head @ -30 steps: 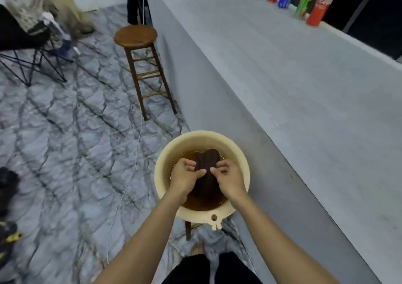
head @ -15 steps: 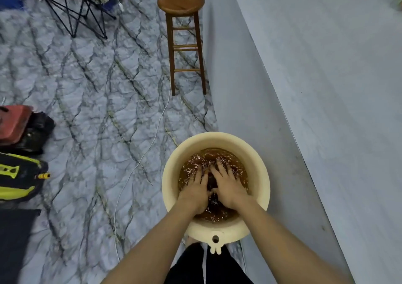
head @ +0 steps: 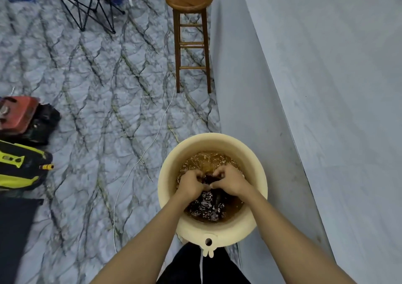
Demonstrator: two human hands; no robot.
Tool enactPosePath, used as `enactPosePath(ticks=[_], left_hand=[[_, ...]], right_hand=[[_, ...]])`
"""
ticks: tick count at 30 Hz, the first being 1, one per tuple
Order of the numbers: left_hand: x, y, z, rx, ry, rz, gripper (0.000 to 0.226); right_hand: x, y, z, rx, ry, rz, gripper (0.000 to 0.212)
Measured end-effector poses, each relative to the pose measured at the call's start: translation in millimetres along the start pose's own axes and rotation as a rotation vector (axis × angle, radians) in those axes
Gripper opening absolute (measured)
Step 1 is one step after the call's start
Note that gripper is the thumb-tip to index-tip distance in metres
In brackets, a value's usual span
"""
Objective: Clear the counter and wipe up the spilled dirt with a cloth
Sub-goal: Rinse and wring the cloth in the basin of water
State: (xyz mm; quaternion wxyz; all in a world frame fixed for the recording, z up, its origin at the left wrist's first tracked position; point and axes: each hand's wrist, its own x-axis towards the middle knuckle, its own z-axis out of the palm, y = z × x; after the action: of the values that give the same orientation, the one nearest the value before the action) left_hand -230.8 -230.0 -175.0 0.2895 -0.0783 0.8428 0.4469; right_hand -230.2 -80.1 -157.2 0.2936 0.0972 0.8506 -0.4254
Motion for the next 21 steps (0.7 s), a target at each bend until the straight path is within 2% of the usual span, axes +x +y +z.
enactPosePath(ticks=[3,8,11,13,15,17,21], left_hand=[[-5,-1,-3,-0.076,0.004,0.138,0.014],[-16,9,-14,-0.226,-0.011,0.222,0.028],[-17,10,-22,-0.108,-0.174,0.256,0.038],[-18,11,-26,0.016,-0.24,0.247,0.036],[-22,15,-28,0.009,-0.29,0.264,0.034],[-23,18,-30,-0.072,-0.305,0.27,0.033],[-31,31,-40,-0.439,-0.29,0.172,0.029]], right_hand=[[-8,4,-3,-0.01,0.009,-0.072,0.031],[-24,-6,-20,0.059,0.054,-0.122,0.027],[-38,-17,-29,0.123,0.002,-0.182,0.018],[-51,-27,-35,0.239,-0.016,-0.212,0.018],[-61,-33,-41,0.382,0.01,-0.224,0.021],[-68,-33,-47,0.552,0.06,-0.189,0.019],[-72,-29,-55,0.823,0.122,-0.09,0.026]])
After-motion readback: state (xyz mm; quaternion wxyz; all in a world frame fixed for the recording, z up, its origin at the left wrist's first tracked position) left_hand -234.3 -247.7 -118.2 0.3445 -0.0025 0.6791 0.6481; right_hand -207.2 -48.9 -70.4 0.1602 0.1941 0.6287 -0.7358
